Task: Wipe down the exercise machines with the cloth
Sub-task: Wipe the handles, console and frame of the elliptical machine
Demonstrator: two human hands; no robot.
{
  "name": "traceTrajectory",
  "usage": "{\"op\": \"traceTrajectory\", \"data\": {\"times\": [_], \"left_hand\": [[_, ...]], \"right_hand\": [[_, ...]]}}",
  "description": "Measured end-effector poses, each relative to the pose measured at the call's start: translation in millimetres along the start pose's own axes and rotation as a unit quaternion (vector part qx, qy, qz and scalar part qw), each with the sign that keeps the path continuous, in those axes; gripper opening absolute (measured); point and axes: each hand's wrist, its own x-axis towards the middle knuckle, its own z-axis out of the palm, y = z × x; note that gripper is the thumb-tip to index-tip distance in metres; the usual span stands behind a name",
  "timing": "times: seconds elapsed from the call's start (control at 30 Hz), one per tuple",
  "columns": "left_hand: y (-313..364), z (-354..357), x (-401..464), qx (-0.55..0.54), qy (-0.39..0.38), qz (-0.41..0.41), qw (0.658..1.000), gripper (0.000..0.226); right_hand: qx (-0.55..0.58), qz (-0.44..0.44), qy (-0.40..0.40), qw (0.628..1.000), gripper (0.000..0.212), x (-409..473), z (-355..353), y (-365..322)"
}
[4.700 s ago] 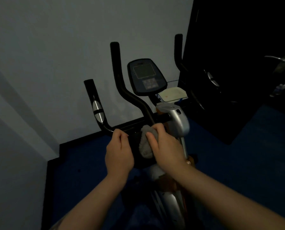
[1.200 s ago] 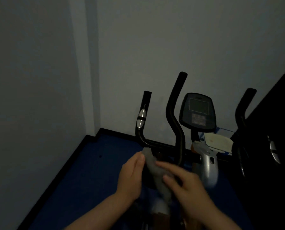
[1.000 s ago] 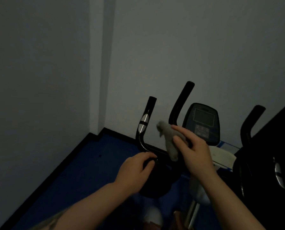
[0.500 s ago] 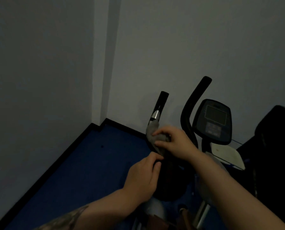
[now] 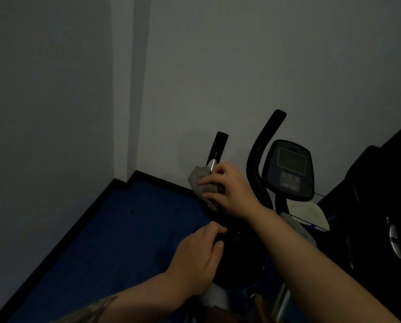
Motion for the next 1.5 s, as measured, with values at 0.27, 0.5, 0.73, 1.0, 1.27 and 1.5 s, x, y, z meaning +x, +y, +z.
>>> {"op": "traceTrajectory", "data": {"times": [0.27,0.5,0.73,1.0,1.27,1.5], "left_hand": [[-4.5,0.3,1.9,-0.016,-0.003,0.026,1.000,0.040],[-8.5,4.2,1.9,0.008,0.022,0.053,0.998,0.029],[1.8,-12.0,3.1,0.066,-0.039,0.064,0.995,0.042],[-0.7,-7.8,19.1,0.135,-0.077,0.112,0.981,0.049],[-6.6,-5.4,16.0,0.074,-0.062,0.130,0.987,0.042],[-7.4,-3.1,14.0,0.077,-0.039,0.132,0.988,0.042]], "right_hand": [[0.013,-0.045,-0.026,0.999,0.030,-5.5,0.6,11.0],[0.091,0.008,-0.005,0.996,0.026,1.7,17.8,-1.7],[0.059,0.106,0.094,0.988,0.028,38.2,-2.3,24.1],[-0.026,-0.049,0.042,0.998,0.033,32.2,-5.8,27.2],[-0.035,-0.062,0.026,0.997,0.028,23.4,1.4,19.1],[-0.056,0.023,0.137,0.989,0.028,39.2,10.7,18.6]]}}
